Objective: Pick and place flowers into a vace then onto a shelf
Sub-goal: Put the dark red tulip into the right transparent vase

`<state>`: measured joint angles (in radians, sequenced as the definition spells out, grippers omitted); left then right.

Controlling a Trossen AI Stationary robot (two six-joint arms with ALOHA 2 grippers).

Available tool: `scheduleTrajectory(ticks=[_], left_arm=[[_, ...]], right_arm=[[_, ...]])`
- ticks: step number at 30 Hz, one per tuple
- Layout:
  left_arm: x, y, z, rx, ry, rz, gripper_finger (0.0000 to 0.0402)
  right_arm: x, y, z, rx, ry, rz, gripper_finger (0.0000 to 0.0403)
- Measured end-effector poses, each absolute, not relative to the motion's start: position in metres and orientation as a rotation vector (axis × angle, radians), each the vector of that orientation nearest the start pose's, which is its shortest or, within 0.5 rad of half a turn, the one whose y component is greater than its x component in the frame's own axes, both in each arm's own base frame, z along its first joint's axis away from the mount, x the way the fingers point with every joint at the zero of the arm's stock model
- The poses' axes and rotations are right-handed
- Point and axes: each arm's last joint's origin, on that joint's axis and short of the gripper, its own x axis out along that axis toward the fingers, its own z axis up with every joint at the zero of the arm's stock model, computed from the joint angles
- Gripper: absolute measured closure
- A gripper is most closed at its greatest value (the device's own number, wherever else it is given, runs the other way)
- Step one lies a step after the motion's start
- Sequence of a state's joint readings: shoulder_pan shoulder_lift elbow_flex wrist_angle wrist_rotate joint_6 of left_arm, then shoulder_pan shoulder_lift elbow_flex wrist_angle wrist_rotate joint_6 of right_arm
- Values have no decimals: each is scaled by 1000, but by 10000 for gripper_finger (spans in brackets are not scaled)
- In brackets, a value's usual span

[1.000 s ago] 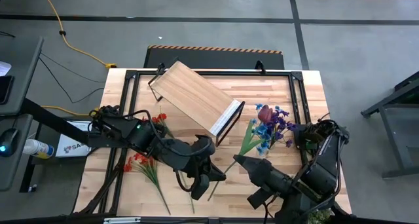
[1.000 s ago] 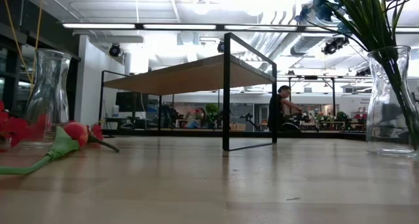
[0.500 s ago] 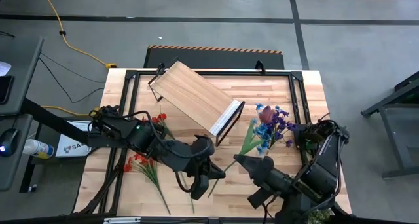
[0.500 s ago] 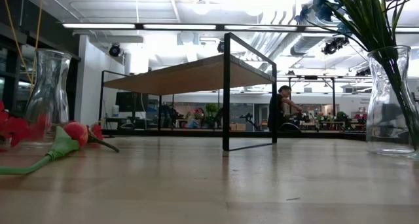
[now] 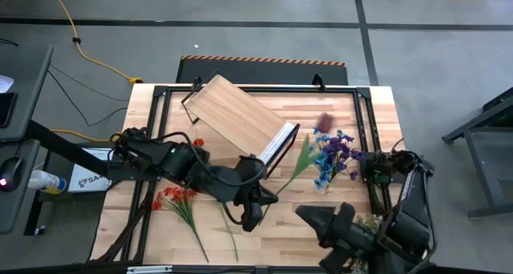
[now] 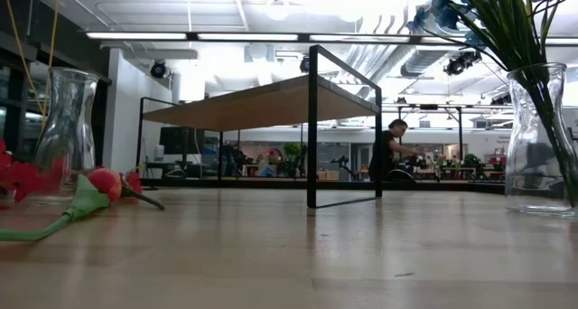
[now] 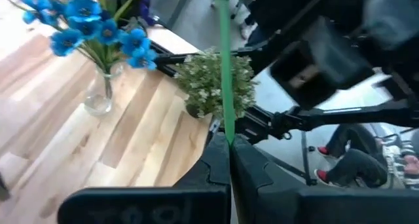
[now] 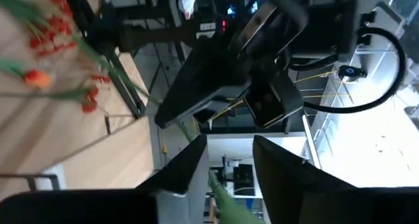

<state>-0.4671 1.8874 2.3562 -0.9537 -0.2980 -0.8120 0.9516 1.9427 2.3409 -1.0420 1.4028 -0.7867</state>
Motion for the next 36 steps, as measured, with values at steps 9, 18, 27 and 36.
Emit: scheduleTrajectory(ticks=[9, 18, 27, 36], left_arm=[[349, -144, 475, -512, 438, 108, 372], [350, -149, 484, -349, 320, 137, 372], [346, -169, 506, -183, 112, 82, 372], [354, -177, 506, -119, 45, 80, 372]], right_arm=[[209, 308, 461, -1132, 300, -456, 261], [171, 282, 494, -565, 156, -366, 269], [162, 224, 529, -36, 175, -167, 267], [183, 188, 555, 143, 135, -28, 257]])
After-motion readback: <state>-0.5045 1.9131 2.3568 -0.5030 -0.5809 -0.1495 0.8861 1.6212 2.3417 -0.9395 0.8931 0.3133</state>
